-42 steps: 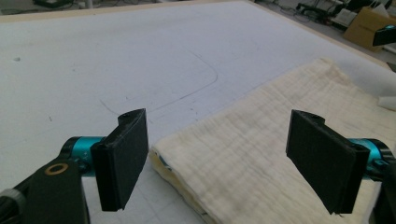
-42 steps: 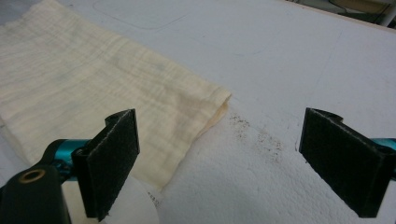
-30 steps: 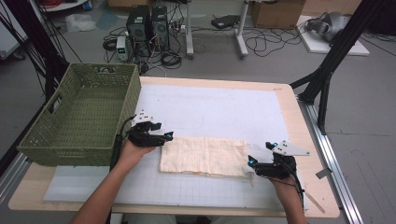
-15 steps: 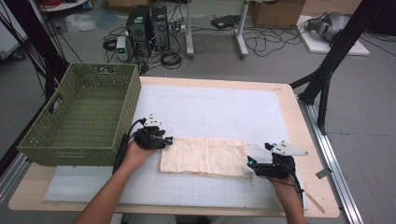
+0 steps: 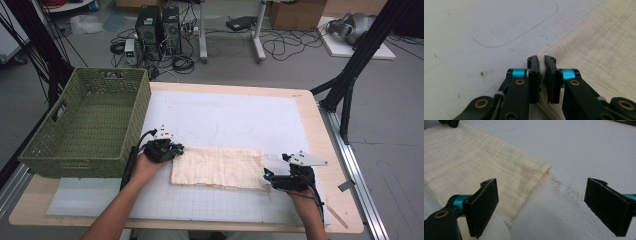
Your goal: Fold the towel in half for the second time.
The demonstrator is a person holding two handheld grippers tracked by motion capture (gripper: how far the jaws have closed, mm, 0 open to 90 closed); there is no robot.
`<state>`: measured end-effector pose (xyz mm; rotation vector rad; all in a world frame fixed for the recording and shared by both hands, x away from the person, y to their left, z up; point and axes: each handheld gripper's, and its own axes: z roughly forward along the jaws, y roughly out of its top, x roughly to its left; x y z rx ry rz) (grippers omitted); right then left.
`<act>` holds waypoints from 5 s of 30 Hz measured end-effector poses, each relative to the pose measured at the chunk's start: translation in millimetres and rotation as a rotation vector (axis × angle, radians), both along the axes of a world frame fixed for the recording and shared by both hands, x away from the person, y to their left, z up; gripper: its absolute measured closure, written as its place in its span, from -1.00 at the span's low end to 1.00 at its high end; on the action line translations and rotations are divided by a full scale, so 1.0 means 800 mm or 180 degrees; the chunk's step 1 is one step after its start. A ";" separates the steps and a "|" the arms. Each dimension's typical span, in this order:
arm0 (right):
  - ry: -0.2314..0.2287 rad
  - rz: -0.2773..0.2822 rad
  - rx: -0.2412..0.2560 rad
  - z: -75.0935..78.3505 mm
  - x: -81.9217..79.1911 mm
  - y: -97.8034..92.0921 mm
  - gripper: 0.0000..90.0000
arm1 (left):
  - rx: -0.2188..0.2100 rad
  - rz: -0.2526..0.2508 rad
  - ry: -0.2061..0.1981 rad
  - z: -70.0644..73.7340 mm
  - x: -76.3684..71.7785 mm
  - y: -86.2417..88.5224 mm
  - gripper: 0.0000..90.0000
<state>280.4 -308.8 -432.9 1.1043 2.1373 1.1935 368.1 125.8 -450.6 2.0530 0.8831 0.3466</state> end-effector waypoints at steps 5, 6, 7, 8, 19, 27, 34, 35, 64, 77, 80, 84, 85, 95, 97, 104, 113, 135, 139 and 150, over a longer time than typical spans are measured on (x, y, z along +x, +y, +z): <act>0.0051 -0.0022 0.0035 0.002 0.008 0.003 -0.74 | -0.0044 0.0026 0.0036 0.000 0.001 0.002 0.85; 0.0051 -0.0032 0.0048 0.003 0.010 0.004 -0.74 | -0.0067 0.0033 0.0048 0.000 0.001 0.003 0.85; 0.0054 -0.0024 0.0044 0.003 0.013 0.006 -0.74 | -0.0091 0.0046 0.0050 -0.001 0.002 0.003 0.85; 0.0067 -0.0025 0.0019 0.002 0.016 0.010 -0.74 | -0.0085 0.0045 0.0058 -0.001 0.002 0.003 0.85; 0.0365 0.0191 -0.0120 -0.001 0.083 0.034 -0.12 | -0.0105 0.0055 0.0069 -0.001 0.002 0.004 0.85; 0.0615 0.0388 -0.0224 -0.015 0.099 0.043 0.29 | -0.0113 0.0057 0.0073 -0.001 0.002 0.004 0.85; 0.0573 0.0637 -0.0311 -0.014 0.096 0.048 0.87 | -0.0104 0.0080 0.0049 0.000 0.000 0.005 0.86; 0.0549 0.0651 -0.0363 -0.013 0.095 0.050 0.88 | -0.0130 0.0131 0.0042 0.000 0.001 0.006 0.88; -0.0083 0.0565 -0.0347 0.014 0.043 0.043 0.87 | -0.0431 -0.0046 -0.0418 0.031 -0.044 0.018 0.88; -0.0147 0.0698 -0.0347 0.011 0.010 0.041 0.86 | -0.0420 -0.0165 -0.0447 0.026 -0.072 0.023 0.86; -0.0145 0.0712 -0.0346 0.008 0.005 0.040 0.86 | -0.0404 -0.0191 -0.0446 0.026 -0.076 0.023 0.85; -0.0146 0.0728 -0.0326 0.006 -0.001 0.039 0.86 | -0.0385 -0.0208 -0.0411 0.022 -0.081 0.024 0.83; -0.0132 0.0732 -0.0308 0.005 -0.003 0.040 0.86 | -0.0386 -0.0215 -0.0407 0.021 -0.083 0.025 0.83; -0.0099 0.0811 -0.0340 -0.001 -0.024 0.036 0.86 | -0.0388 -0.0065 -0.0389 0.022 -0.097 0.029 0.31; -0.0092 0.0824 -0.0331 0.000 -0.026 0.036 0.86 | -0.0489 0.0024 -0.0442 0.031 -0.096 0.032 0.12; -0.0103 0.0881 -0.0418 0.002 -0.031 0.038 0.86 | -0.0882 0.0023 -0.0512 0.061 -0.084 0.030 0.11; -0.0062 0.0910 -0.0429 0.001 -0.034 0.034 0.85 | -0.0509 -0.0149 -0.0088 0.025 -0.071 -0.005 0.49; -0.0303 0.0230 0.0020 0.033 -0.032 0.029 -0.16 | -0.0129 -0.0278 -0.0076 0.003 -0.086 -0.007 0.52; -0.0314 0.0240 0.0008 0.047 -0.019 0.055 -0.16 | -0.0145 -0.0288 -0.0084 0.003 -0.087 -0.006 0.52; -0.0036 0.0803 -0.0110 0.024 0.015 0.131 0.11 | -0.0193 -0.0298 -0.0063 0.002 -0.087 -0.003 0.50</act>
